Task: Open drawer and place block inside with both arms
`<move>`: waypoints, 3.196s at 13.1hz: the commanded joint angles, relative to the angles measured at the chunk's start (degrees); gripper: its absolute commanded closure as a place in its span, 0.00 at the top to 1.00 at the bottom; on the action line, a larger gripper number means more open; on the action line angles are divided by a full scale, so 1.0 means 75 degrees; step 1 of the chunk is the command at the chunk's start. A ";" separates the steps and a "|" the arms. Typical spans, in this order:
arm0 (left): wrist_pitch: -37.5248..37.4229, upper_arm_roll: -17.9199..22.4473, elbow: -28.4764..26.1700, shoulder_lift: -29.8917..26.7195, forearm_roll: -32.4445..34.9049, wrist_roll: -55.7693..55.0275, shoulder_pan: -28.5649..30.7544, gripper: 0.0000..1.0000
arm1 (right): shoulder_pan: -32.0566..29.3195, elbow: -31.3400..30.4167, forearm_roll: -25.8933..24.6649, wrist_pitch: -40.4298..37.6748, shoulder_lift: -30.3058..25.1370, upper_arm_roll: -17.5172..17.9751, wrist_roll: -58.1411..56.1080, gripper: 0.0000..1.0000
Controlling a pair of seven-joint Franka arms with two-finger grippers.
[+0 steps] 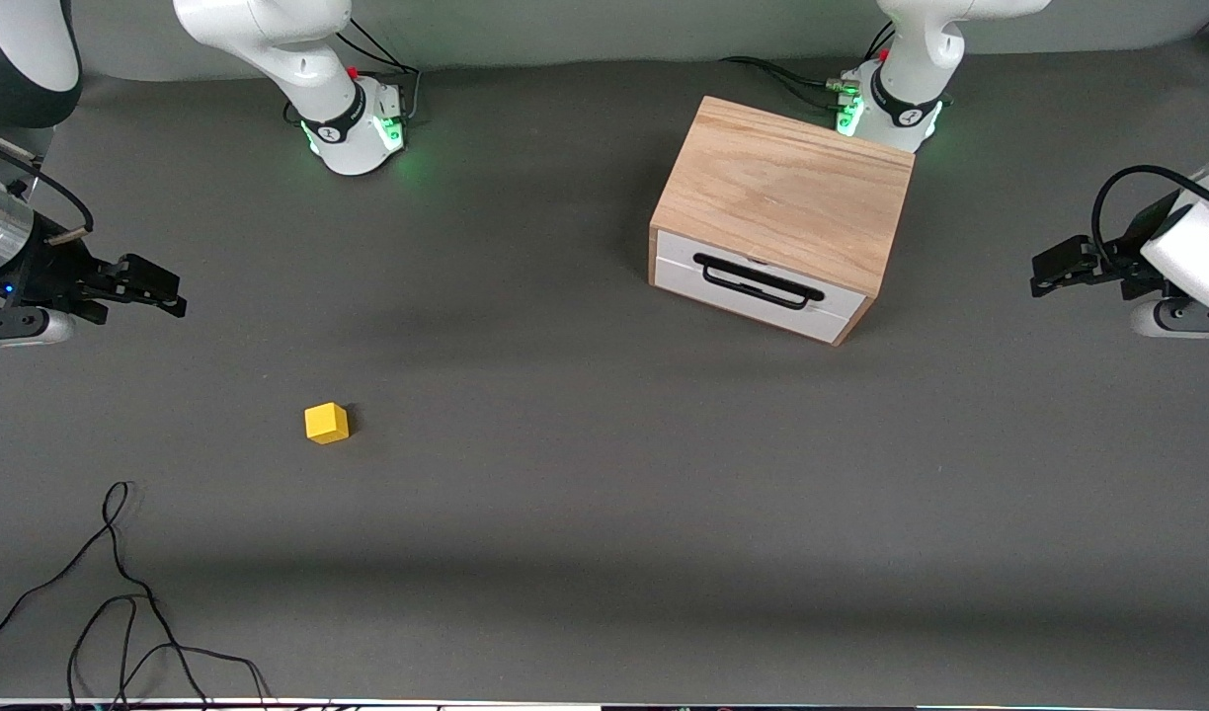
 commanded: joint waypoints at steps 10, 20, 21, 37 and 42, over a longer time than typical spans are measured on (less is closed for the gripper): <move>-0.0147 0.0043 -0.0046 -0.0073 0.0074 0.0088 -0.0093 1.00 | -0.0059 -0.0023 -0.0153 0.0039 0.0125 0.0098 0.0056 1.00; -0.0147 0.0043 -0.0034 -0.0061 0.0074 0.0088 -0.0093 1.00 | -0.0059 -0.0548 -0.0072 0.1254 0.0816 0.0098 0.0021 1.00; -0.0147 0.0043 -0.0046 -0.0061 0.0074 0.0100 -0.0082 1.00 | -0.0036 -0.0829 -0.0071 0.1640 0.0840 0.0098 0.0009 1.00; 0.1154 -0.0157 0.0201 0.1133 -0.0465 -1.0617 -0.3385 1.00 | 0.0094 -0.2929 -0.0048 0.6002 0.2796 0.0180 -0.0506 1.00; 0.0685 -0.0157 -0.0021 0.1122 -0.0442 -1.2450 -0.3971 1.00 | 0.0082 -0.3105 -0.0048 0.7268 0.3499 0.0180 -0.0507 1.00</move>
